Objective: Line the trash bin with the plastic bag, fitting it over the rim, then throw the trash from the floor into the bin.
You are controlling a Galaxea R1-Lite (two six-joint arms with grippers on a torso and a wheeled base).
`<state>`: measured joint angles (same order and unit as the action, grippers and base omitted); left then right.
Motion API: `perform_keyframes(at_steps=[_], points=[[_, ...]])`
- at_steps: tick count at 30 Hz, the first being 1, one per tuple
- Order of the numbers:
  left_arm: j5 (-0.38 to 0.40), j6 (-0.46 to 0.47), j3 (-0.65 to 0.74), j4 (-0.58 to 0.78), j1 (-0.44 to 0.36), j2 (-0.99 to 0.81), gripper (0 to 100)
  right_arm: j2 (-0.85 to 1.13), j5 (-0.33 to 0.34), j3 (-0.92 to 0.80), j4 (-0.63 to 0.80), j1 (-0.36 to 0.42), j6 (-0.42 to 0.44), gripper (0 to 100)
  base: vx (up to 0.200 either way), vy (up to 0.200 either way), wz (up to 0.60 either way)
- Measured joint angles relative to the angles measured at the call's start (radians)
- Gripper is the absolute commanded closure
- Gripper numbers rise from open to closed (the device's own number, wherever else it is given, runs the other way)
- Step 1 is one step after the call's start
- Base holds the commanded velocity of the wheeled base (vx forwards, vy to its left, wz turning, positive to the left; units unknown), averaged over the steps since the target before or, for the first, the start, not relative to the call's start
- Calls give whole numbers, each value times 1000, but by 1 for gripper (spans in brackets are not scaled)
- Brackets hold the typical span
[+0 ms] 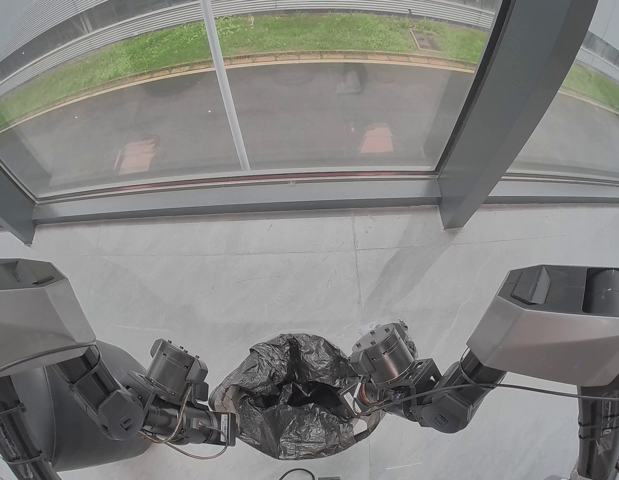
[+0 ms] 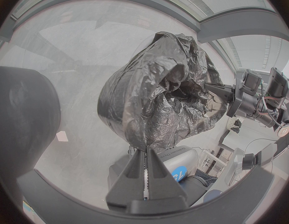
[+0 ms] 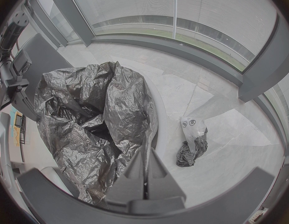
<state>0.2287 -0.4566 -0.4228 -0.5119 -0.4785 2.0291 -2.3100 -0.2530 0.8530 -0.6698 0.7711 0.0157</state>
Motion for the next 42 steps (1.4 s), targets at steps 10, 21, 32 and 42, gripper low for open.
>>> perform_keyframes(at_steps=[10,21,32,42], points=[[0,-2,0,0,4,0,100,4,-1,-5,0,3,1,0,0,0,0],[3,-3,2,-1,8,0,100,53,-20,-23,0,6,0,0,0,0,0],[3,-3,5,-1,8,0,100,98,-30,-6,-1,30,0,0,0,0,0],[3,-3,5,-3,9,-1,100,66,-19,75,0,76,-24,0,0,0,0]])
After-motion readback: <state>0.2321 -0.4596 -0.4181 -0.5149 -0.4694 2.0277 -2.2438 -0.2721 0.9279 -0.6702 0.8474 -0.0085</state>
